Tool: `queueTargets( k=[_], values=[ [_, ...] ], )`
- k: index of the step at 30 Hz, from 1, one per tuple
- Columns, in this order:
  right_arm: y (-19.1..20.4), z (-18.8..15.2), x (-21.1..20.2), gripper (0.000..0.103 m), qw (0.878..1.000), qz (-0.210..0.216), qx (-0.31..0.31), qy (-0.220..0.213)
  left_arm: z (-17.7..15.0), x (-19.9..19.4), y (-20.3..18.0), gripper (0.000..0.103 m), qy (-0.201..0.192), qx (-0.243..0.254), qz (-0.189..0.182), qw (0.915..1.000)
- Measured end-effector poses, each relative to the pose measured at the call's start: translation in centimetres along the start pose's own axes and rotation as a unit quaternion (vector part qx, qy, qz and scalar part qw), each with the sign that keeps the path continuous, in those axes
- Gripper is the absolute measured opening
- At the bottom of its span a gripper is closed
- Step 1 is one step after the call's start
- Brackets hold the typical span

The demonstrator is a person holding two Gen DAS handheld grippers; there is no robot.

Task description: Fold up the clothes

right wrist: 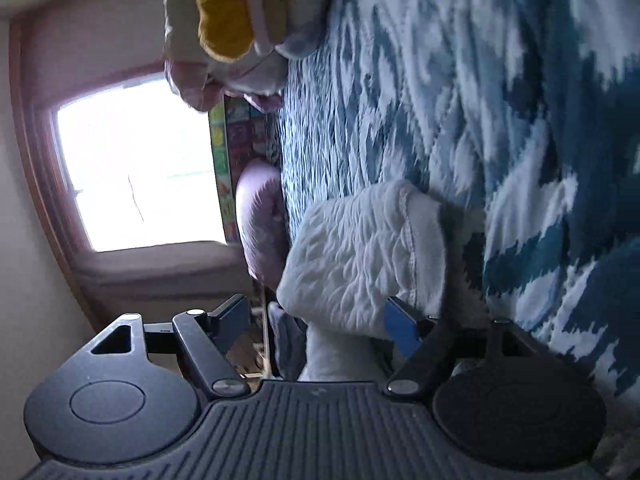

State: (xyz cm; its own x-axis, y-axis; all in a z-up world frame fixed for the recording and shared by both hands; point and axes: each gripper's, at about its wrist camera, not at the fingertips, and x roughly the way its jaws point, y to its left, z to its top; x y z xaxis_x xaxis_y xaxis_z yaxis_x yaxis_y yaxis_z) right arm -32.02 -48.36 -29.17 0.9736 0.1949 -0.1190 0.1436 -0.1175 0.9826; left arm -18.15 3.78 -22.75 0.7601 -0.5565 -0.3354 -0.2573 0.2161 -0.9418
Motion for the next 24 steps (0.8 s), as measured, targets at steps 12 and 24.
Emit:
queueTargets(
  k=[12, 24],
  values=[
    [0.1, -1.6, -1.7, 0.074, 0.998, -0.025, -0.013, 0.059, 4.9, -1.5, -4.5, 0.040, -0.094, 0.141, -0.018, 0.9853],
    [-0.6, -0.3, -1.1, 0.033, 0.999, -0.040, -0.009, -0.025, 2.4, -4.3, -3.7, 0.058, -0.073, 0.125, -0.014, 0.9893]
  ],
)
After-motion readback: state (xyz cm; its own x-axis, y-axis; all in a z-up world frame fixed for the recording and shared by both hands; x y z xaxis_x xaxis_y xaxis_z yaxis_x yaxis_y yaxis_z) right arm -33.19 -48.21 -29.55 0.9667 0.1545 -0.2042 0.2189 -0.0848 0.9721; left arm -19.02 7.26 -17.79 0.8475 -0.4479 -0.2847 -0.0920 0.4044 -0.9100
